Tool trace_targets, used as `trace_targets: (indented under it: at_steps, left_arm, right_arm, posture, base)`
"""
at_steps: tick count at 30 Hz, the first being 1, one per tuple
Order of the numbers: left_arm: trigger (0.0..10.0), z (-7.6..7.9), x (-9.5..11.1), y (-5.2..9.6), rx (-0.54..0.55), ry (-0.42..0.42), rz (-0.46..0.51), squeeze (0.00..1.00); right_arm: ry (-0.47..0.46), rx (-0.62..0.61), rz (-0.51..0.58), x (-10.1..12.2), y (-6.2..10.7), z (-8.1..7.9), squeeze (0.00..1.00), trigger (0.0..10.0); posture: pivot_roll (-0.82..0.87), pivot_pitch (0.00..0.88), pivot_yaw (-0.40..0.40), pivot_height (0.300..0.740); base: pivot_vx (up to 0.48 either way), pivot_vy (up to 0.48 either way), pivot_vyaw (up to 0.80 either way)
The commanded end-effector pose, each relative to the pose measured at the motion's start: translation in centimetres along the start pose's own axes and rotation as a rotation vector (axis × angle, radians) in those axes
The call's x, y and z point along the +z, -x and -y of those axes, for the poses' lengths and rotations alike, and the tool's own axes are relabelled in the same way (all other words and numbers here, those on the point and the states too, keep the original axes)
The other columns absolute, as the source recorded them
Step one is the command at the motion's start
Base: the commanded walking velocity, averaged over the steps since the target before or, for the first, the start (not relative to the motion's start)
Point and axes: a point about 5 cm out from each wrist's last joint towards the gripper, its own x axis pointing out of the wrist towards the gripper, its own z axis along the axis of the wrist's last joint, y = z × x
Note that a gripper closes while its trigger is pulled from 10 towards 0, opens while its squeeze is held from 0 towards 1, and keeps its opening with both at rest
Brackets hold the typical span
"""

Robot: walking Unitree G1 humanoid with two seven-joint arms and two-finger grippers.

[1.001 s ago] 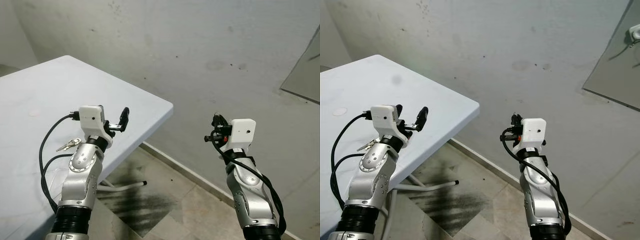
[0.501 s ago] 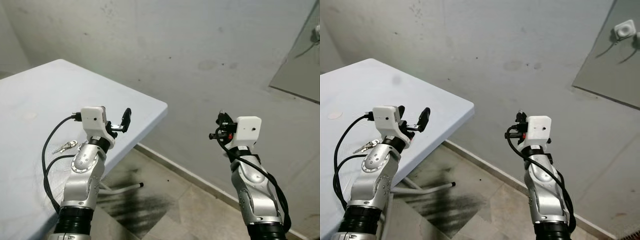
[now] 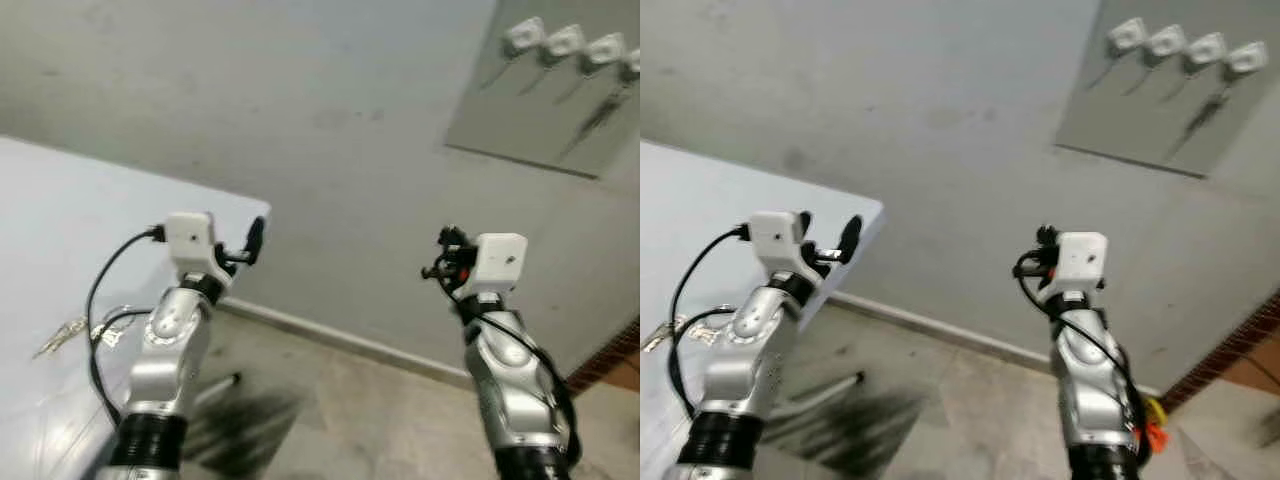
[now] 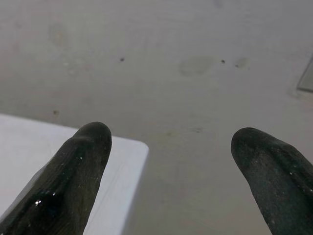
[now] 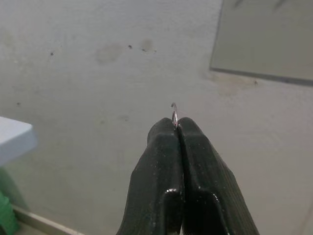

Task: Hang keys on a hook

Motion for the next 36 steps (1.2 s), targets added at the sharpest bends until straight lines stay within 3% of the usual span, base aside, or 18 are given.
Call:
trace_targets:
  at_steps: [1,5,26,36]
  left_arm:
    - [10.0,0.9,0.1,-0.2,-0.029,-0.002,0.003,0.0]
    - [10.0,0.9,0.1,-0.2,-0.033,-0.001,0.003,0.0]
    - [10.0,1.7,-0.2,-0.6,-0.098,-0.023,-0.02,0.0]
    - [10.0,1.9,-0.3,-0.8,-0.111,-0.012,-0.023,0.0]
  right_arm:
    - [0.017,-0.027,0.02,0.7,0.0,0.8,0.0,10.0]
    - [0.019,-0.029,0.02,0.7,0.0,0.8,0.0,10.0]
    - [0.006,-0.07,0.045,0.7,0.9,0.9,0.0,10.0]
    - [0.005,-0.079,0.047,0.7,1.0,1.1,0.0,10.0]
  posture:
    - [-0.04,0.0,-0.017,0.74]
    - [-0.04,0.0,-0.017,0.74]
    - [-0.08,0.0,0.026,0.74]
    - [-0.08,0.0,0.021,0.74]
  base:
    - [0.0,0.0,-0.76]
    - [0.0,0.0,-0.76]
    - [0.0,0.0,0.0]
    - [0.0,-0.438,0.0]
